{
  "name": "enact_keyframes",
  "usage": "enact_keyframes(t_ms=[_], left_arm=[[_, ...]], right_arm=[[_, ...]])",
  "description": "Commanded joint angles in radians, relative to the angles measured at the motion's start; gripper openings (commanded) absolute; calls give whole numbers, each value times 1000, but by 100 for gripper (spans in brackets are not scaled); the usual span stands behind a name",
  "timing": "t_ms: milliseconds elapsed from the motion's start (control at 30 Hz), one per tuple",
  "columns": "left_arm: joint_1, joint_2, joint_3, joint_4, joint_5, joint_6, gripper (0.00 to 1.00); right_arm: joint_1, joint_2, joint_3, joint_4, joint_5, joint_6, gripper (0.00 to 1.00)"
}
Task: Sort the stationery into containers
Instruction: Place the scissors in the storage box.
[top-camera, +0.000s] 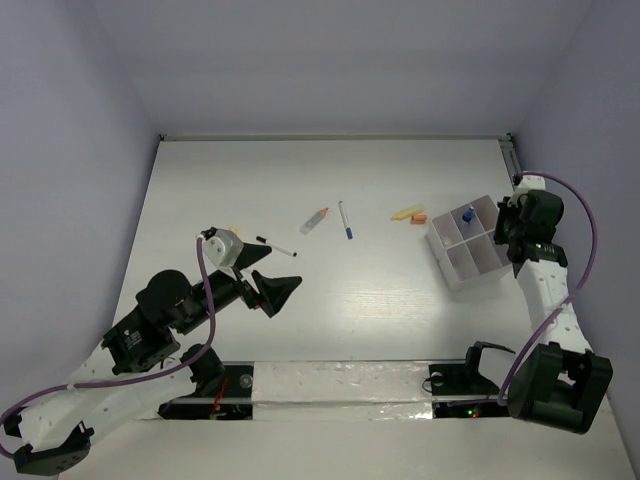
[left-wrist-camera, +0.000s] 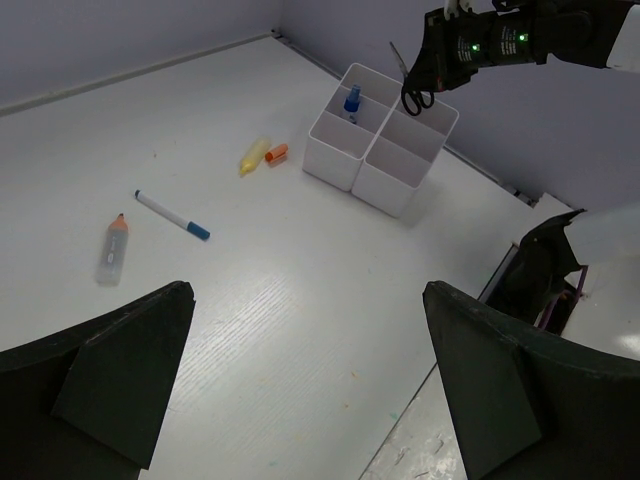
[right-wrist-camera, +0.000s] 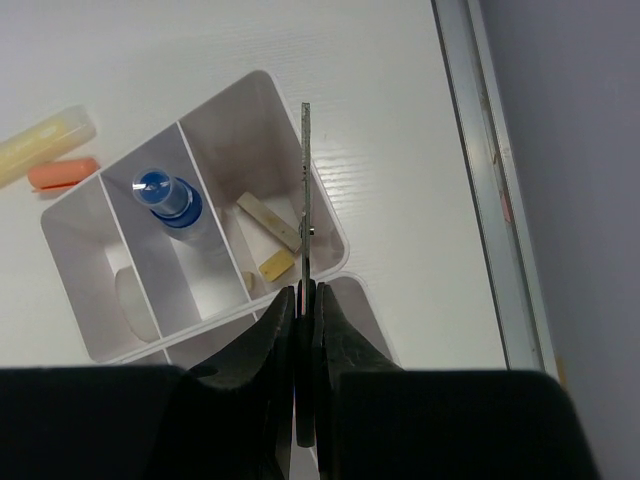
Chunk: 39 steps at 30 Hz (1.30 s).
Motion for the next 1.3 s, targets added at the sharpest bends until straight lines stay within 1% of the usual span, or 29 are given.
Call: enact_keyframes(t_ms=[0, 233, 300, 400, 433, 467, 500, 533, 567, 633, 700, 733, 833, 900, 933, 967, 1000, 1033, 1067, 1133, 1167, 1233, 1267], left_arm=[[4, 2, 0, 34, 1, 3, 99], [4, -1, 2, 37, 6, 3, 99], [4, 1, 2, 37, 6, 3, 99], [4, 1, 0, 37, 7, 3, 99], [4, 1, 0, 37, 6, 3, 99], [4, 2, 0, 37, 6, 3, 99], [4, 2, 0, 37, 6, 3, 99], [4, 4, 0, 37, 4, 2, 99], [4, 5, -1, 37, 3, 3, 99], [4, 8, 0, 37, 3, 3, 99], [4, 10, 0, 37, 4, 2, 99], [4, 11, -1, 37, 4, 3, 99], [4, 21, -1, 36, 0, 2, 99], [13, 27, -1, 37, 0, 2, 99], [13, 36, -3, 37, -3, 0, 99], [24, 40, -3, 37, -6, -1, 99], [24, 45, -4, 37, -9, 0, 99], [35, 56, -4, 37, -16, -3, 99], [35, 62, -6, 37, -20, -3, 99], [67, 79, -7, 39, -37, -9, 99], [77, 80, -9, 40, -43, -11, 99], [116, 99, -12, 44, -59, -14, 99], [130, 105, -12, 45, -66, -18, 99]], right_arm=[[-13, -8, -10, 63, 3, -18, 0], [-13, -32, -39, 61, 32, -32, 0], [-13, -45, -50, 63, 75, -32, 0], [-13, -60, -49, 61, 85, -32, 10], [-13, -68, -47, 60, 92, -30, 24], [-13, -69, -45, 58, 98, -30, 31], [-13, -72, -42, 57, 99, -32, 34], [-13, -77, -35, 54, 95, -32, 42], [-13, -77, -30, 51, 90, -32, 48], [-13, -83, -19, 49, 82, -27, 56], [-13, -97, -13, 49, 81, -29, 58], [-13, -101, -7, 49, 78, -21, 60], [-13, -141, 37, 48, 41, 13, 63], [-13, -173, 89, 31, -75, 72, 63], [-13, -183, 105, 28, -115, 102, 61], [2, -190, 131, 29, -197, 126, 60], [19, -197, 137, 31, -224, 148, 58], [69, -209, 142, 37, -247, 221, 55], [106, -210, 140, 49, -260, 241, 55], [196, -195, 131, 61, -231, 312, 52], [297, -178, 131, 64, -215, 327, 51], [408, -135, 129, 75, -168, 367, 50], [465, -84, 129, 93, -145, 375, 50]])
